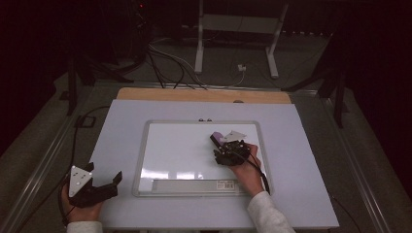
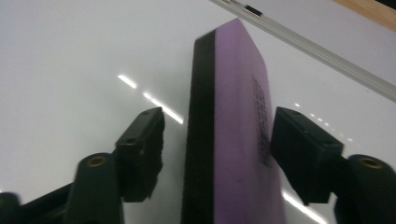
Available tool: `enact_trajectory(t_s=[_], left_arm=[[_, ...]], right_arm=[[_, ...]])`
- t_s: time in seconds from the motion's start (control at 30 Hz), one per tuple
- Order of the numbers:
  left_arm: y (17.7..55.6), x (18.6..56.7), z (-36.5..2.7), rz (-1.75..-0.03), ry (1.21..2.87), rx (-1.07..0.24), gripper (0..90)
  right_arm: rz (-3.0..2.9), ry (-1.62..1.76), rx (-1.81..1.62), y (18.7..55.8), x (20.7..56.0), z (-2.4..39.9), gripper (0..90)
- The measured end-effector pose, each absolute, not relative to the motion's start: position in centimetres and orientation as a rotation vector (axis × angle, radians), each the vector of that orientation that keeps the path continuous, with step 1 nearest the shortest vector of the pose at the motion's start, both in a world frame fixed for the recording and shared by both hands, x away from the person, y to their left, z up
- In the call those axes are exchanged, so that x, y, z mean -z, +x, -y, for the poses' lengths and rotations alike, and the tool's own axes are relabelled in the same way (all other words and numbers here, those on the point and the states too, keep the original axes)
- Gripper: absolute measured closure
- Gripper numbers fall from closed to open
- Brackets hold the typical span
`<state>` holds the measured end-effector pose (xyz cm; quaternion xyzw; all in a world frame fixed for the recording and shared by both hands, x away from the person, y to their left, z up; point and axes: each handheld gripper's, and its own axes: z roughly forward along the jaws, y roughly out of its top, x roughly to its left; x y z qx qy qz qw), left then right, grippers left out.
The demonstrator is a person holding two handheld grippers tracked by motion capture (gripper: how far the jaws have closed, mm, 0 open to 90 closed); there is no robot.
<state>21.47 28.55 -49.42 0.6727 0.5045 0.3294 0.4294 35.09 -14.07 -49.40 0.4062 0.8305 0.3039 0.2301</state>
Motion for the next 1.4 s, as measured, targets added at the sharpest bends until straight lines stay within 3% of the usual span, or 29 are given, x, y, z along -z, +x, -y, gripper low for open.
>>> enact_trajectory(t_s=[0.27, 1.4], left_arm=[[21.5, 49.4, -28.6, -1.259, 1.678, -0.822, 2.1], [21.5, 49.5, -28.6, -1.262, 1.681, -0.821, 2.1]], right_arm=[[-2.256, 1.133, -0.856, 35.0, 49.4, 14.3, 62.6], [-2.045, 1.337, -0.909, 36.6, 46.9, 18.3, 63.2]])
